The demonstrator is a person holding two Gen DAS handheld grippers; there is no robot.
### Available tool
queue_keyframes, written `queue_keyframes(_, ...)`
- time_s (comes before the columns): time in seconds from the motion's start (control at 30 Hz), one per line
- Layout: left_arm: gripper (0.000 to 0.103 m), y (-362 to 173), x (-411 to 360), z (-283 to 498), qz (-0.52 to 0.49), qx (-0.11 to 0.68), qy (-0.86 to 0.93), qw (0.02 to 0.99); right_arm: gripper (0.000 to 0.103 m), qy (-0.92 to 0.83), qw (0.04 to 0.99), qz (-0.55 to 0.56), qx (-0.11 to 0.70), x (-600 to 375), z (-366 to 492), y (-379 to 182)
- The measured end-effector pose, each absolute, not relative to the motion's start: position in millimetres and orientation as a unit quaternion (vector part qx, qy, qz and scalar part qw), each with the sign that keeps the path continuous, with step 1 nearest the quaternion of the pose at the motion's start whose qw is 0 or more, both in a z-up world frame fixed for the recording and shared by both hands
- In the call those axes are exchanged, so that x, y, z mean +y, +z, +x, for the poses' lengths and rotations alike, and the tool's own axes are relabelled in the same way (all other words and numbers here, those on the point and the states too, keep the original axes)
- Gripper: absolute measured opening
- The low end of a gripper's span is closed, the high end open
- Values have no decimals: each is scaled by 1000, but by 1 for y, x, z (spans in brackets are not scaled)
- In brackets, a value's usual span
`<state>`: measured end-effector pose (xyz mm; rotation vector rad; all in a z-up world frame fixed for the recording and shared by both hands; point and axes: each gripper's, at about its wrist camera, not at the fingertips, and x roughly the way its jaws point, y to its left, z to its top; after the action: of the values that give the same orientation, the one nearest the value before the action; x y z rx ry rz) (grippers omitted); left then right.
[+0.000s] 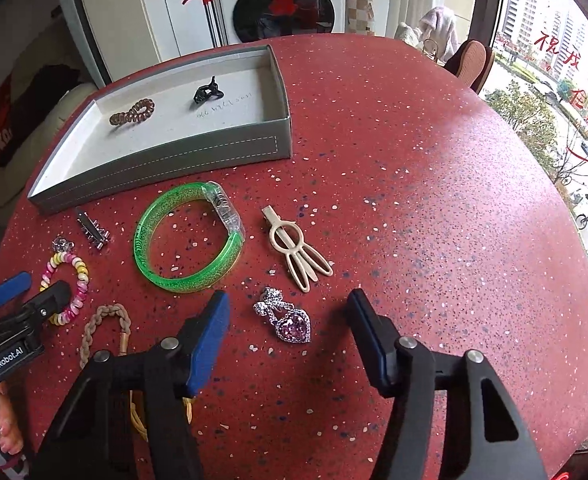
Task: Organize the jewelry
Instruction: 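Move both tools back toward the jewelry beside the tray, then grasp the pink-and-yellow beaded bracelet with the left tool while the right tool grasps the pink heart pendant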
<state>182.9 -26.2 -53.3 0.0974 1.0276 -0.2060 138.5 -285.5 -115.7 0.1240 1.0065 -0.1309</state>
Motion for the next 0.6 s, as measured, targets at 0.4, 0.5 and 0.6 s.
queue_keyframes(0.4,28,-47,-24,172,26,486,-145,862,18,-56,872,89,477,-298,130,-112)
queue_keyframes(0.5,28,-45,-18,171,15,486,-150,861,18,-47,872,107,476,-302,127,-111)
queue_keyframes(0.6,28,-39,-15,168,10,480,-155,863,18,-42,874,114,471,-303,125,-107)
